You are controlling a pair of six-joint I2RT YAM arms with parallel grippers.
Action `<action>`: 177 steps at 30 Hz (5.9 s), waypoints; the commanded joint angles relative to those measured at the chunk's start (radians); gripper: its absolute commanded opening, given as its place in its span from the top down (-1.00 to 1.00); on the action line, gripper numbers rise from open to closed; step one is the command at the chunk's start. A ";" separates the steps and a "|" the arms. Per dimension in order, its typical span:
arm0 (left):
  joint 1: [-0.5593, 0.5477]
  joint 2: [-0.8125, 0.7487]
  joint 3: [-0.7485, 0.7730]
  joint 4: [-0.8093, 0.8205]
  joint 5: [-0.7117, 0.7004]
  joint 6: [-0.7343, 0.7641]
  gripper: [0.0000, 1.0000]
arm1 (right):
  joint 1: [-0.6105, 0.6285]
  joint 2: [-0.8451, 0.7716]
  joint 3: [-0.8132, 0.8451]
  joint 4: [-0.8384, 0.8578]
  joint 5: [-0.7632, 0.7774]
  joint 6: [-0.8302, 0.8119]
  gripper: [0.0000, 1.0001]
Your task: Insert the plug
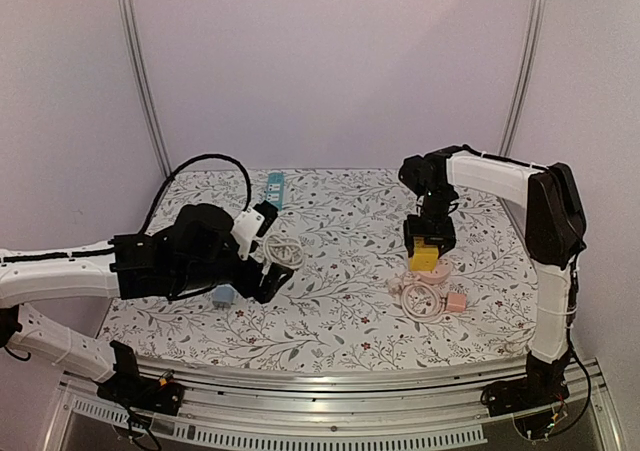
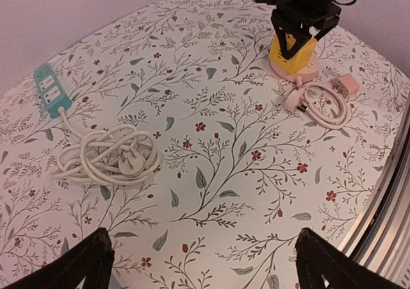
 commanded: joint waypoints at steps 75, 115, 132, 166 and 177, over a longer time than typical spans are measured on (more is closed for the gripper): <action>0.444 0.398 0.014 -0.352 0.212 -0.197 0.41 | 0.004 0.044 0.084 -0.050 -0.220 0.030 -0.70; 0.179 0.120 0.146 -0.115 0.548 -0.011 0.63 | 0.195 0.082 0.466 0.013 -0.593 -0.005 -0.80; 0.134 0.314 0.360 -0.076 0.577 0.050 0.65 | 0.211 -0.111 0.250 0.128 -0.838 0.029 -0.55; 0.067 0.425 0.473 -0.079 0.436 0.074 -0.30 | 0.226 -0.106 0.199 0.035 -0.791 -0.010 1.00; 0.067 0.213 0.305 -0.058 0.285 0.037 -0.99 | 0.226 -0.169 0.139 0.131 -0.481 0.121 1.00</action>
